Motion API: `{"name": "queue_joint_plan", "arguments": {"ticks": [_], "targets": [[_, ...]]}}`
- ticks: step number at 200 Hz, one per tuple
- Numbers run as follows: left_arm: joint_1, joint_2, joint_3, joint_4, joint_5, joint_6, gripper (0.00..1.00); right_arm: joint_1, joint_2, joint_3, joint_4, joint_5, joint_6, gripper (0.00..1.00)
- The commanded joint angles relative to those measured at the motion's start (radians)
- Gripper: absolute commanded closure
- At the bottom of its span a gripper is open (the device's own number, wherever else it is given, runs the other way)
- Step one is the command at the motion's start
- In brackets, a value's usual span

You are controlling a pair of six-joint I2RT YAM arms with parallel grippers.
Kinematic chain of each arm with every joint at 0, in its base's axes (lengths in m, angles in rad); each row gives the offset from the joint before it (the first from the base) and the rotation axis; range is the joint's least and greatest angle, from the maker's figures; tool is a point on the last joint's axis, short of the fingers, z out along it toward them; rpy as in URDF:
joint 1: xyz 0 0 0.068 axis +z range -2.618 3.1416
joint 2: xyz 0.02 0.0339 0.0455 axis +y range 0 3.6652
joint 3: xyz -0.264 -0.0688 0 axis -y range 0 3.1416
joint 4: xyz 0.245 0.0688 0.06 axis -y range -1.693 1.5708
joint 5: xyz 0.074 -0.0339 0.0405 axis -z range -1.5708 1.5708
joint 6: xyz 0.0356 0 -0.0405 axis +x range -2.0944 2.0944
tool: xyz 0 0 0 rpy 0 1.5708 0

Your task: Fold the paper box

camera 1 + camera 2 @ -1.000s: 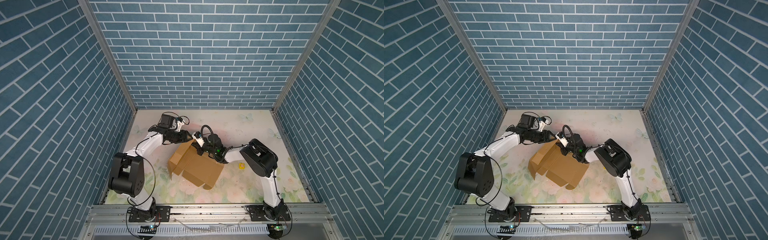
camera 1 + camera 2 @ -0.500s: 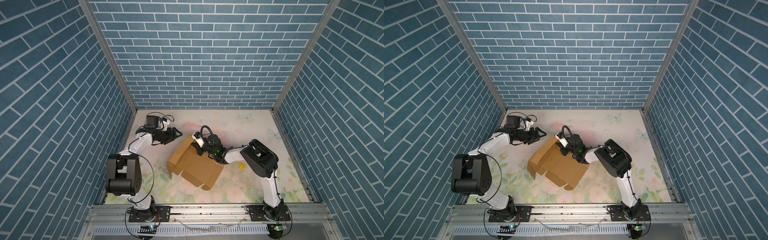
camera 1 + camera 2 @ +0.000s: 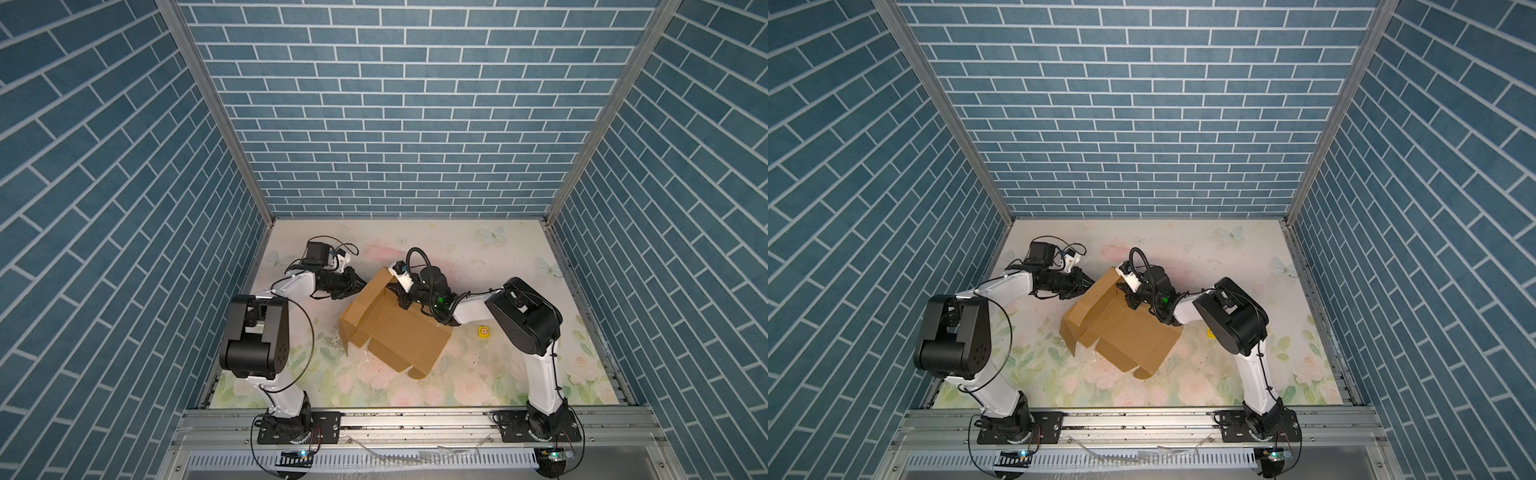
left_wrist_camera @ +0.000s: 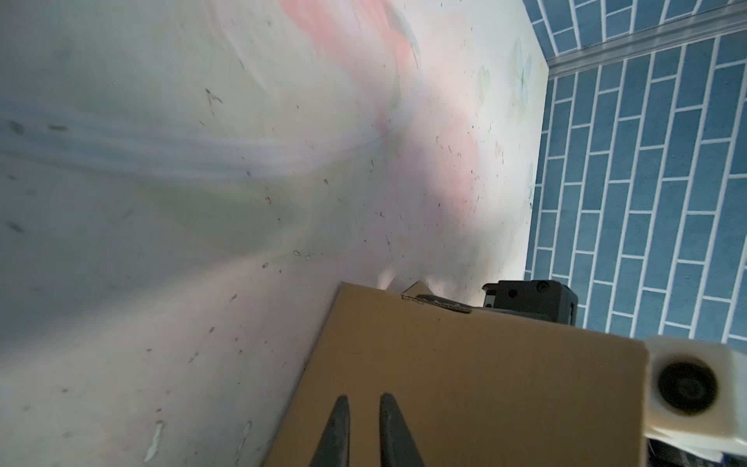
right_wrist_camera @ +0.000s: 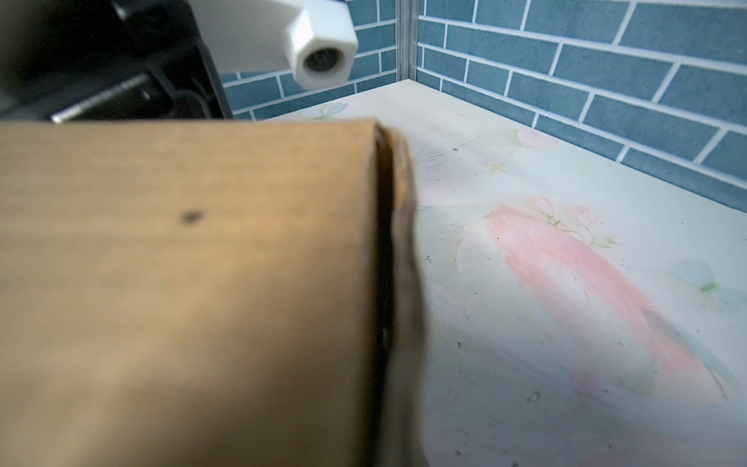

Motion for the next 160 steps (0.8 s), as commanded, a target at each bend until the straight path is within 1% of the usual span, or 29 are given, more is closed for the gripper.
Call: {"name": "queue_joint_plan", "arguments": {"ticks": [1,20,37,54,68,86,104,123,138,160], "targets": [[-0.024,0.031,-0.007,0.081,0.066,-0.042,0.85,0.000,-0.024,0.009,0.073,-0.008,0.044,1.00],[-0.054,0.054,0.008,0.086,0.083,-0.070,0.88,0.001,-0.014,0.019,0.066,-0.011,0.047,1.00],[-0.078,0.050,0.024,0.062,0.093,-0.069,0.89,0.000,-0.021,0.018,0.059,0.023,0.056,1.00],[-0.091,0.036,-0.001,0.092,0.093,-0.076,0.90,0.004,-0.014,0.018,0.075,0.049,0.067,1.00],[-0.095,0.036,-0.016,0.107,0.090,-0.079,0.90,0.003,-0.003,0.026,0.076,0.058,0.077,1.00],[-0.095,0.035,-0.003,0.078,0.084,-0.072,0.90,0.005,-0.002,0.033,0.072,0.062,0.091,1.00],[-0.093,0.028,0.004,0.074,0.082,-0.058,0.90,0.005,0.004,0.031,0.083,0.043,0.093,1.00],[-0.081,0.021,0.008,0.050,0.057,-0.031,0.90,0.005,0.005,0.022,0.059,0.032,0.079,1.00],[-0.056,0.010,0.019,0.002,0.012,-0.003,0.89,0.005,-0.008,0.000,0.037,0.033,0.063,0.92],[-0.019,-0.026,0.021,-0.055,-0.087,0.070,0.76,0.001,-0.031,-0.057,0.049,0.048,0.044,0.82]]}}
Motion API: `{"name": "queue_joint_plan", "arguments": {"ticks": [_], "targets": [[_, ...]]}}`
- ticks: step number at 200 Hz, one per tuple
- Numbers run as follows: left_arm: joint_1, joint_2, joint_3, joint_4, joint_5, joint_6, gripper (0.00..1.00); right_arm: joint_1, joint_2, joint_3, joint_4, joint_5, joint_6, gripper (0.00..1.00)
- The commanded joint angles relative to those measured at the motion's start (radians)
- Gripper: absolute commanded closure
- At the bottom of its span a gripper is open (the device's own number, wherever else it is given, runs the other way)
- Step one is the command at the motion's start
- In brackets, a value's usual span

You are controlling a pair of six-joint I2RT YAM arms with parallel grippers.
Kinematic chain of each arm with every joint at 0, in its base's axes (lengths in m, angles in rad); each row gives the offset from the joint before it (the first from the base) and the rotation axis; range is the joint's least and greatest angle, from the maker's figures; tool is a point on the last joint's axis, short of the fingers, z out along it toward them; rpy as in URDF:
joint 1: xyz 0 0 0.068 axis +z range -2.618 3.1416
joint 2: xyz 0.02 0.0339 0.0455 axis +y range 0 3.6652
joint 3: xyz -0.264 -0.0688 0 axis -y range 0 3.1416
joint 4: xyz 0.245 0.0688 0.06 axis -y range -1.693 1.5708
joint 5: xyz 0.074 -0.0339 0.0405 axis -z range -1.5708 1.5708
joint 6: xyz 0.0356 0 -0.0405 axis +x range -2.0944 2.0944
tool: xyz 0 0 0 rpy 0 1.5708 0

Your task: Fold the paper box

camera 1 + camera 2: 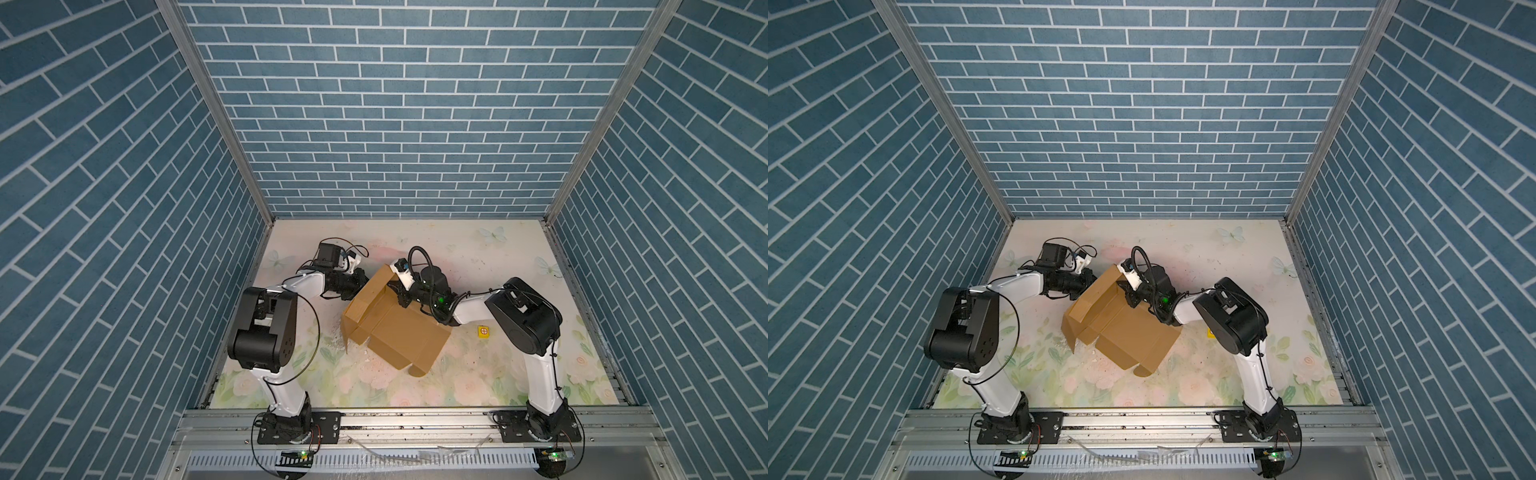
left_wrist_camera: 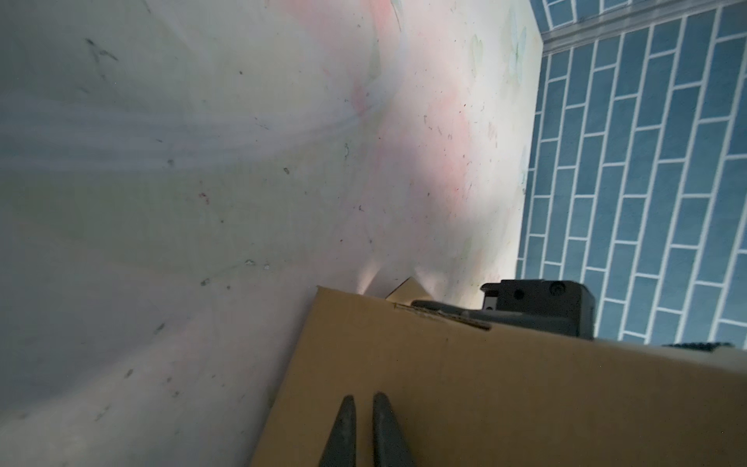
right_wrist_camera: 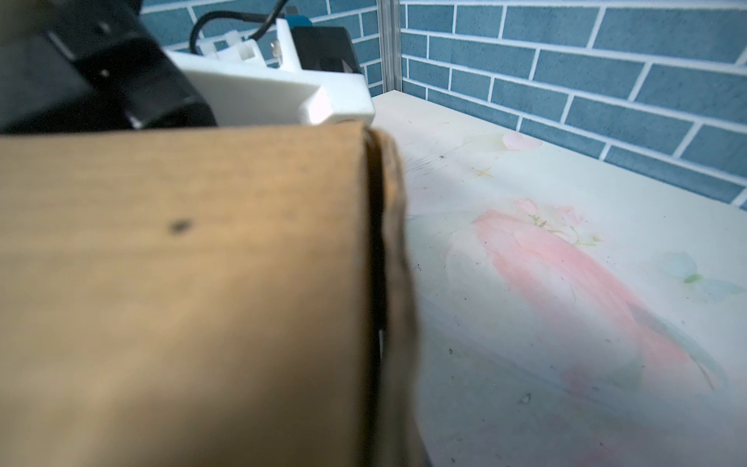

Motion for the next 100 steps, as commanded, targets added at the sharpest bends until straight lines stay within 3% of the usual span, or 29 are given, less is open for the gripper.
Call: {"name": "queue_joint_plan", "arguments": {"ticks": [1,21,37,68,84,100], "targets": [[0.032,-0.059,0.018,-0.103,-0.090,0.100,0.76,-0.001,-0.034,-0.055,0.018,0.016,-0.019,0.82],[0.051,-0.100,0.037,-0.189,-0.247,0.180,0.64,0.000,-0.083,-0.103,0.004,0.041,-0.026,0.72],[0.068,-0.130,0.047,-0.221,-0.310,0.222,0.56,0.003,-0.124,-0.150,0.017,0.061,-0.020,0.63],[0.093,-0.181,0.081,-0.242,-0.272,0.242,0.41,0.001,-0.203,-0.211,0.000,0.111,-0.031,0.45],[0.092,-0.205,0.125,-0.280,-0.236,0.277,0.30,0.000,-0.267,-0.246,-0.032,0.130,-0.016,0.43],[0.084,-0.223,0.153,-0.297,-0.201,0.305,0.25,0.000,-0.323,-0.282,-0.095,0.131,-0.001,0.43]]}}
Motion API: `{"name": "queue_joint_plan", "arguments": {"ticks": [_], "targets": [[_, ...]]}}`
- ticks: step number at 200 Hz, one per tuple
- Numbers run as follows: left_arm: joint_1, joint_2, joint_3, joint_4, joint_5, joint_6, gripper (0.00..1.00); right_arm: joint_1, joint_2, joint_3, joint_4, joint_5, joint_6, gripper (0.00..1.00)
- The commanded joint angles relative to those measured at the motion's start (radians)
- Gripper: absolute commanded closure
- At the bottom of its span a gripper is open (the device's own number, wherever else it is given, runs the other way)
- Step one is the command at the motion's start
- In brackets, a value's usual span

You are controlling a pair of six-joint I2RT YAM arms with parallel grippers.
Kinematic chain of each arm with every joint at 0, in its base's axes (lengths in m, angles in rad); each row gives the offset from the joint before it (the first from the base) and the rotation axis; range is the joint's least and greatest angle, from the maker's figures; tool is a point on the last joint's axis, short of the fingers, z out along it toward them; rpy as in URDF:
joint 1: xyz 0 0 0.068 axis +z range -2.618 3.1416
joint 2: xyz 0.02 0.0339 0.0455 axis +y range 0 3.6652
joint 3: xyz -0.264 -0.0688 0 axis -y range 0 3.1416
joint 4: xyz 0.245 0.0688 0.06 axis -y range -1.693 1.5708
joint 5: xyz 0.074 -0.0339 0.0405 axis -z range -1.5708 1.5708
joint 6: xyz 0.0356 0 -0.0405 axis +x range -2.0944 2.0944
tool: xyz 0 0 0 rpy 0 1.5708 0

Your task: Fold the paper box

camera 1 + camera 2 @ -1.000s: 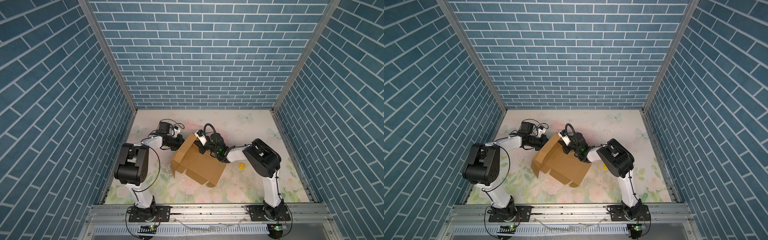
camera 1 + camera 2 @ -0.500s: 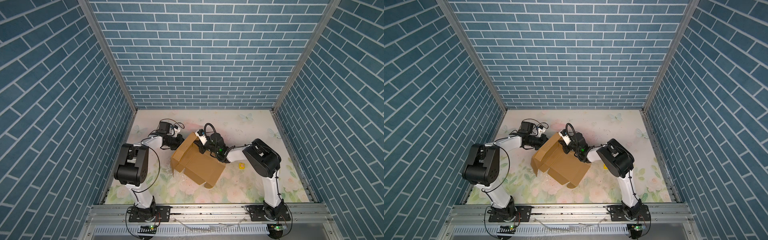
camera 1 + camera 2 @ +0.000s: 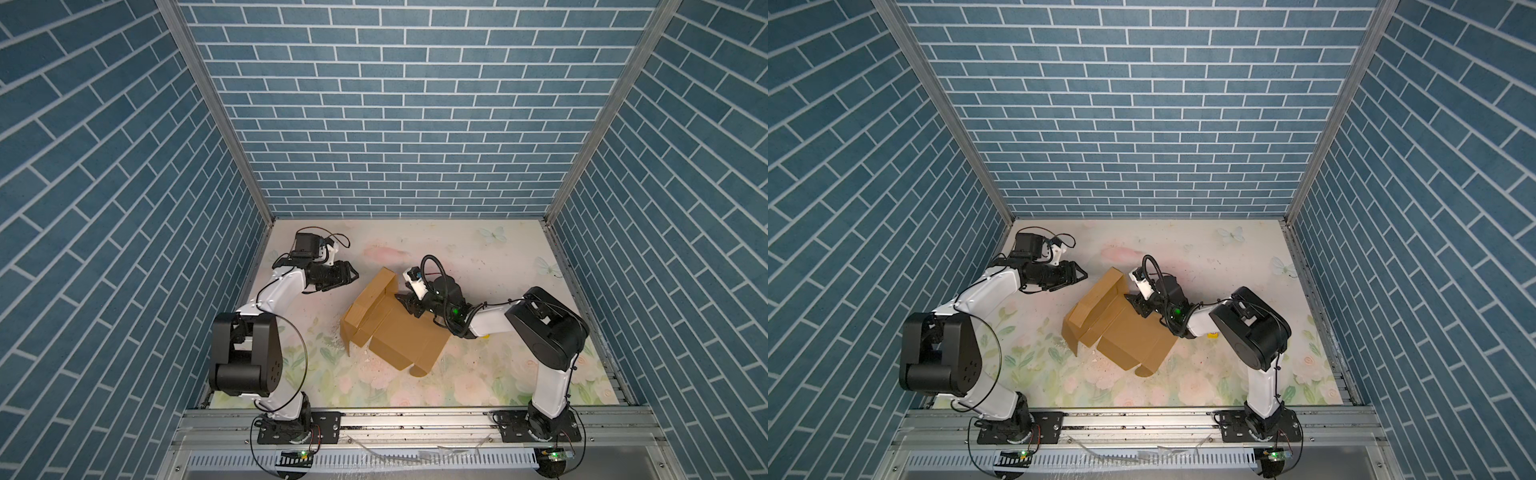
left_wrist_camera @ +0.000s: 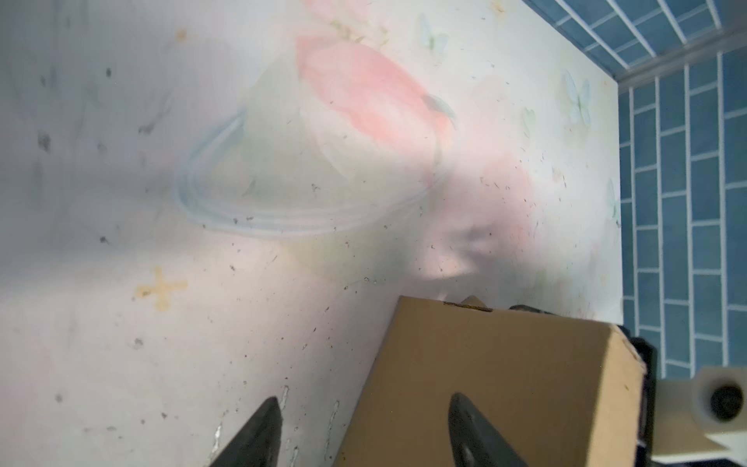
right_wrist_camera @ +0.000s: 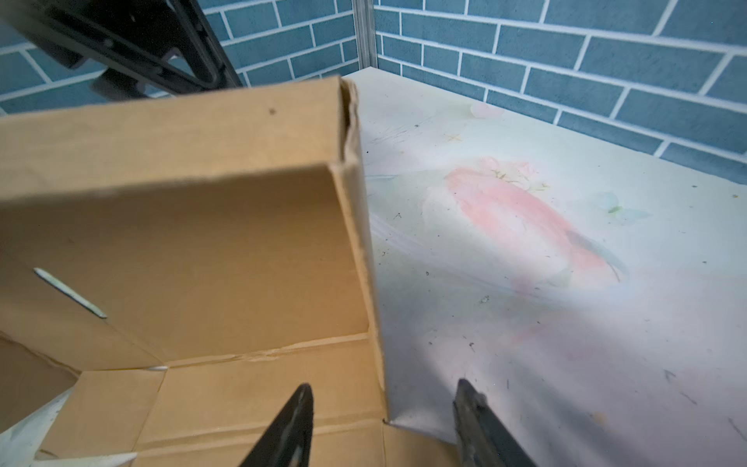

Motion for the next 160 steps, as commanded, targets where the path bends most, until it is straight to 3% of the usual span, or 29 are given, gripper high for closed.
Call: {"name": "queue_joint_plan", "arguments": {"ticks": [1,23,61,94,121,142,160], "targets": [[-0.007,-0.042,0.055,-0.066,0.043,0.076,0.24,0.000,-0.103,-0.040,-0.073,0.038,0.005,0.43],[-0.009,-0.057,0.061,-0.079,0.067,0.077,0.24,0.001,-0.238,-0.069,-0.290,0.112,0.122,0.43],[-0.009,-0.082,0.016,-0.032,0.155,0.101,0.18,-0.001,-0.492,-0.094,-0.782,0.222,0.530,0.43],[-0.010,-0.068,-0.001,-0.018,0.191,0.096,0.17,0.001,-0.704,-0.240,-0.905,0.209,0.814,0.45],[-0.014,-0.069,-0.011,-0.010,0.249,0.124,0.17,-0.020,-0.776,-0.319,-0.902,0.206,0.794,0.47],[-0.028,-0.071,0.022,-0.069,0.233,0.209,0.16,-0.066,-0.758,-0.323,-0.890,0.148,0.727,0.47],[-0.032,-0.070,0.020,-0.062,0.236,0.204,0.16,-0.119,-0.722,-0.326,-0.855,0.075,0.671,0.48]]}}
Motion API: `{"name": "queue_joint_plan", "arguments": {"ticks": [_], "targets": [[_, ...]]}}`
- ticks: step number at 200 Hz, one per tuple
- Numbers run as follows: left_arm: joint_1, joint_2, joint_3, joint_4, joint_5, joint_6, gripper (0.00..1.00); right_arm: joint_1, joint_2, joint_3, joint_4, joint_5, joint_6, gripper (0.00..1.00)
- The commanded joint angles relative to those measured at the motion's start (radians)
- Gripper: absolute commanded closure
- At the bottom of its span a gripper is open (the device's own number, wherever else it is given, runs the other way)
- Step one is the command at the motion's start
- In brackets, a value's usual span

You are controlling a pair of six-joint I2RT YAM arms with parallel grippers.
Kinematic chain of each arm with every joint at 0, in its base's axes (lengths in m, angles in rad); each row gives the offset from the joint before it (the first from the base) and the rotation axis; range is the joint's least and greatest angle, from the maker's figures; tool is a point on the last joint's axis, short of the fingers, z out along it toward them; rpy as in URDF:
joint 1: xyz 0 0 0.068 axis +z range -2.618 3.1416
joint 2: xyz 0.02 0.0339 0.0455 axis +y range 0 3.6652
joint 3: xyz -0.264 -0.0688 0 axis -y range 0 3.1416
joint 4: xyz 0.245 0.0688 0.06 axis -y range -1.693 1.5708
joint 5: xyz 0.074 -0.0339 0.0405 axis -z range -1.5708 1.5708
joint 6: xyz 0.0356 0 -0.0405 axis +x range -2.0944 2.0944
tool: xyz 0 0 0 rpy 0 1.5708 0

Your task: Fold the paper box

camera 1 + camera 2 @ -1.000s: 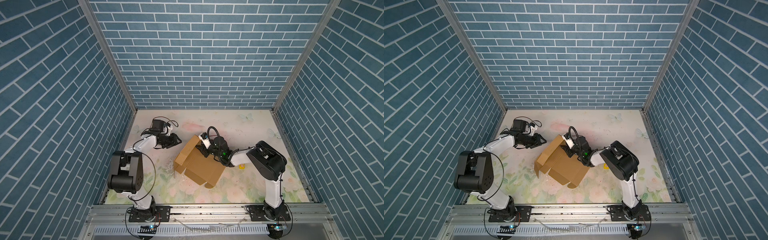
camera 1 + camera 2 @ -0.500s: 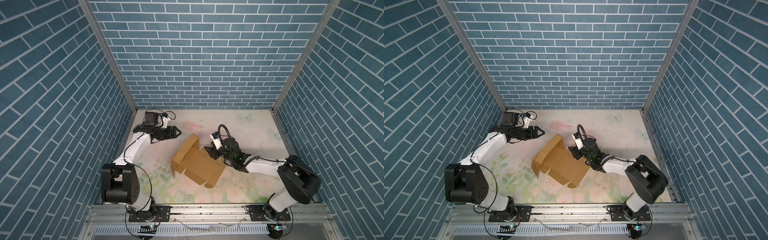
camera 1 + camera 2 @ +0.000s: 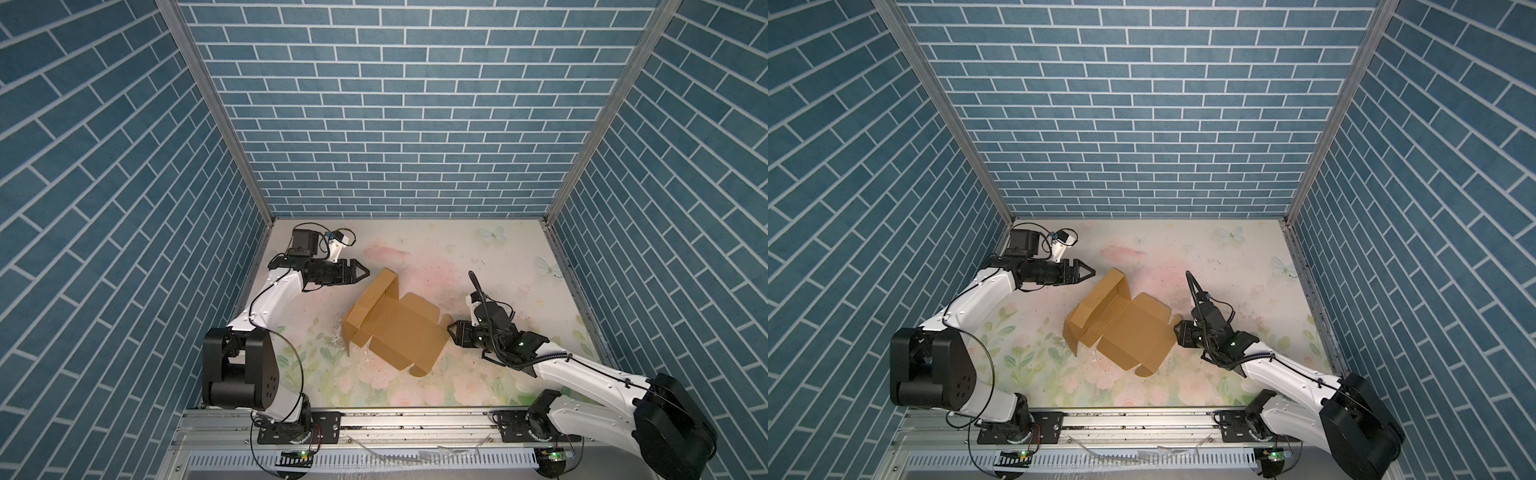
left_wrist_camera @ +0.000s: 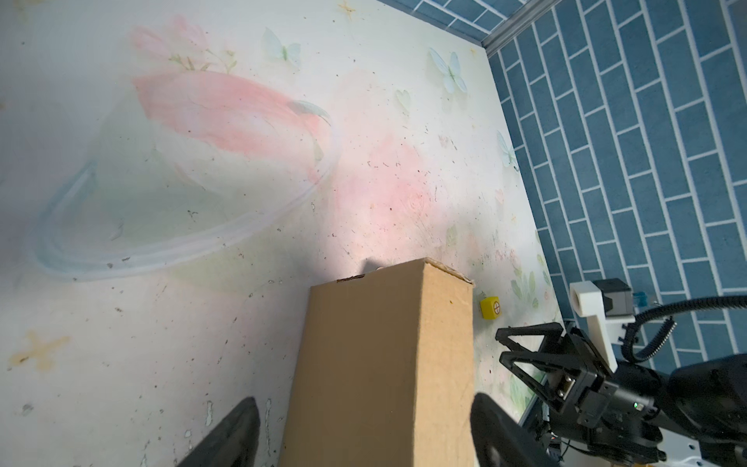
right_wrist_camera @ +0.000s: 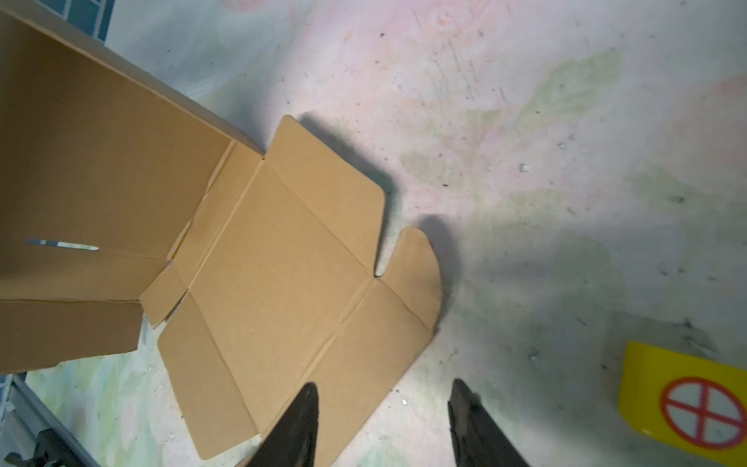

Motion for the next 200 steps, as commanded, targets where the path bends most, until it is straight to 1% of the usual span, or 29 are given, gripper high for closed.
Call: {"name": "queue_joint_plan", "arguments": {"ticks": [1,17,34,46,63,84,102,130,162,180,191,200], "targets": [[-0.010,0.000,0.021,-0.026,0.026,0.052,0.16,-0.055,0.031,0.004,0.011,-0.081,-0.032,0.48],[-0.010,0.001,0.032,-0.036,0.024,0.052,0.16,-0.089,0.054,0.018,0.010,-0.105,-0.071,0.48],[-0.010,0.001,0.041,-0.047,0.011,0.066,0.16,-0.112,0.084,0.016,0.077,-0.154,-0.103,0.48],[-0.010,0.002,0.038,-0.047,0.004,0.078,0.15,-0.123,0.135,0.027,0.120,-0.198,-0.133,0.49],[-0.010,0.004,0.046,-0.063,-0.010,0.088,0.15,-0.132,0.225,0.082,0.106,-0.236,-0.177,0.49],[-0.010,-0.001,0.053,-0.093,-0.029,0.115,0.15,-0.136,0.298,0.099,0.160,-0.274,-0.190,0.50],[-0.004,-0.006,0.038,-0.080,-0.024,0.115,0.15,-0.148,0.341,0.100,0.190,-0.282,-0.196,0.51],[-0.001,0.001,0.055,-0.092,-0.028,0.114,0.15,-0.165,0.335,0.084,0.193,-0.282,-0.191,0.51],[-0.001,0.007,0.042,-0.076,-0.028,0.116,0.15,-0.186,0.328,0.063,0.181,-0.304,-0.230,0.51],[-0.002,0.012,0.050,-0.081,-0.027,0.115,0.15,-0.191,0.337,0.041,0.244,-0.347,-0.234,0.52],[-0.002,0.010,0.044,-0.072,-0.026,0.114,0.15,-0.193,0.360,0.030,0.292,-0.376,-0.241,0.54],[-0.002,0.011,0.037,-0.065,-0.026,0.115,0.14,-0.197,0.386,0.036,0.299,-0.394,-0.254,0.56]]}}
